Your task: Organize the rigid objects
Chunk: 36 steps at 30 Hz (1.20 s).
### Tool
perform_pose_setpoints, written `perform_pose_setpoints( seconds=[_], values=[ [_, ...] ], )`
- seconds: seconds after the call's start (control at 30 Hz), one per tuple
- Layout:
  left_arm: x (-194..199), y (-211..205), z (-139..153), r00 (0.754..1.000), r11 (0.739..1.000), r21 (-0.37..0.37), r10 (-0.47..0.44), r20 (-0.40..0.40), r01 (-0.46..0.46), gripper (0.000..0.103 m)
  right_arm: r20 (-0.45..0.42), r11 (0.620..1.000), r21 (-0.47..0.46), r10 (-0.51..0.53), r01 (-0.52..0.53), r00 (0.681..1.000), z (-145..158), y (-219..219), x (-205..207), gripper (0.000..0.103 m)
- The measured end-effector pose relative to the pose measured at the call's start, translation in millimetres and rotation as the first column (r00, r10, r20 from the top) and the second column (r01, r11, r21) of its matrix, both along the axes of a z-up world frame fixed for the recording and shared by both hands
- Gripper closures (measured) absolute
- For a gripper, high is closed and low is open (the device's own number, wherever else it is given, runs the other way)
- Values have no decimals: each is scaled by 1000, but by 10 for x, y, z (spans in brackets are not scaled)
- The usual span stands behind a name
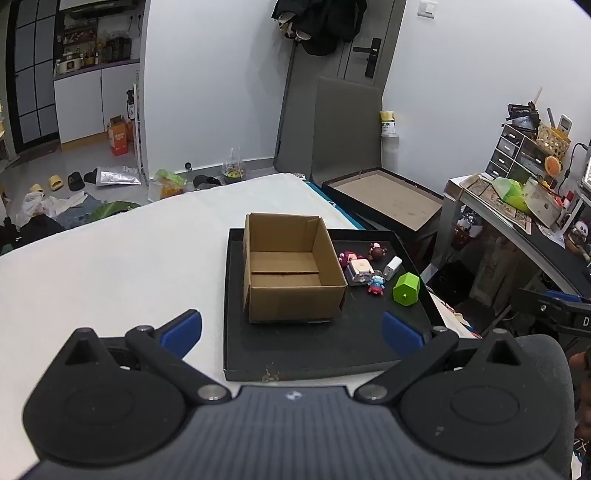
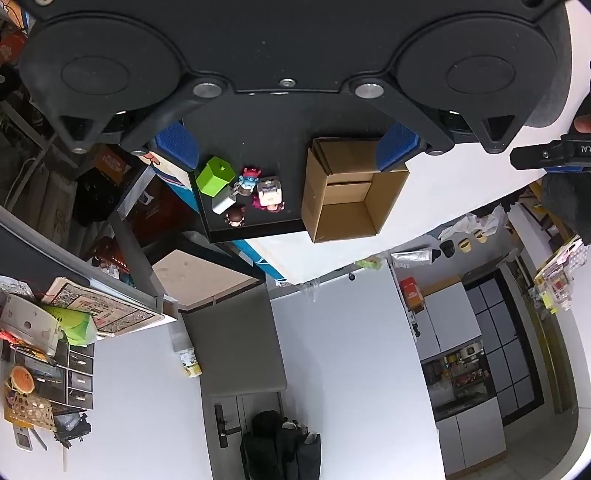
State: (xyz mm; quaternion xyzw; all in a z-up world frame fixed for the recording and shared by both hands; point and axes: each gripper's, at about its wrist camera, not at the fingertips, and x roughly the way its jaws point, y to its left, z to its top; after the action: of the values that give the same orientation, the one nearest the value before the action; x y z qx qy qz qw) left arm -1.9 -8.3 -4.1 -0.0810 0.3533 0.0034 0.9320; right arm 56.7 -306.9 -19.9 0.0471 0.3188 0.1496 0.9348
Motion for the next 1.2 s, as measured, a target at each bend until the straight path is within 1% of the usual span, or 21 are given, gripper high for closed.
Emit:
perform_pose_setpoints(
  seconds=[0.43,1.2],
  values=[
    [-5,-1,-9,1000,1000,-22,-17,0,17,0,-7,1000,-3,3,-3,1000,4,14,5,0],
    [-14,-21,-10,1000,999,-23,-28,-2,28,0,-8,1000,2,13,-13,1000,-8,0,-6,0]
  ],
)
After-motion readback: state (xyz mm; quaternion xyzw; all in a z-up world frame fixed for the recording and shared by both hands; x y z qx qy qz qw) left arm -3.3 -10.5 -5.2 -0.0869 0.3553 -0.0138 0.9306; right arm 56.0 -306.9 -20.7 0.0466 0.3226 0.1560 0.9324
